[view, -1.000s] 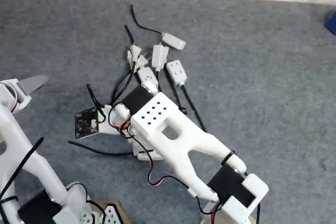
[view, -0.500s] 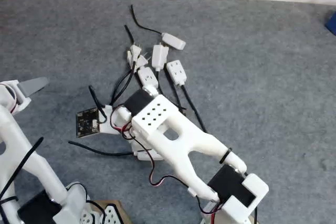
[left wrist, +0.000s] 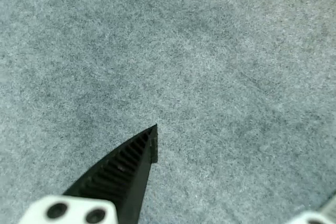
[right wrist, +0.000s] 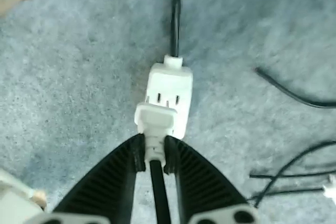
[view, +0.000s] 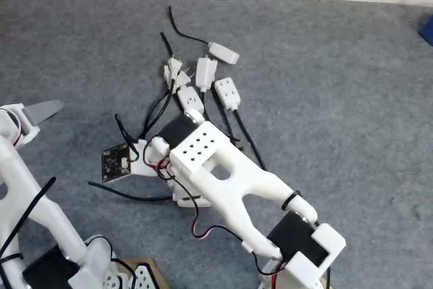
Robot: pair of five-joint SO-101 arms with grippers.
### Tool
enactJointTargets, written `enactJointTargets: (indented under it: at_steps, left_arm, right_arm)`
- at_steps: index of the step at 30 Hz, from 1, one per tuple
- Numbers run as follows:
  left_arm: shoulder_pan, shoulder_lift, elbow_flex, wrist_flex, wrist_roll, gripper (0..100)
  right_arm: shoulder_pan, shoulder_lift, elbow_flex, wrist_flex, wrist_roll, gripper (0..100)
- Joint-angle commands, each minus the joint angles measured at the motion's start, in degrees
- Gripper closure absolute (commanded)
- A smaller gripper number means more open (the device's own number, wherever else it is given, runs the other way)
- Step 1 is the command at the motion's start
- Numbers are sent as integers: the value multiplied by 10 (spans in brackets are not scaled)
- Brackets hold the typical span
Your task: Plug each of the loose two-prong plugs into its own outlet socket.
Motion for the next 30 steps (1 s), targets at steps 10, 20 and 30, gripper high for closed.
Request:
enactJointTargets:
  at_steps: [10, 20, 30]
  left_arm:
    - [-1, -3, -8, -5, -6, 490]
    - [-2, -3, -9, -6, -6, 490]
    - [-2, -3, -9, -4, -6, 490]
  right_arm:
    - [8, -9, -27, 8, 7, 991]
    - [9, -9, 29, -40, 7, 991]
    - [8, -6, 44, -62, 7, 991]
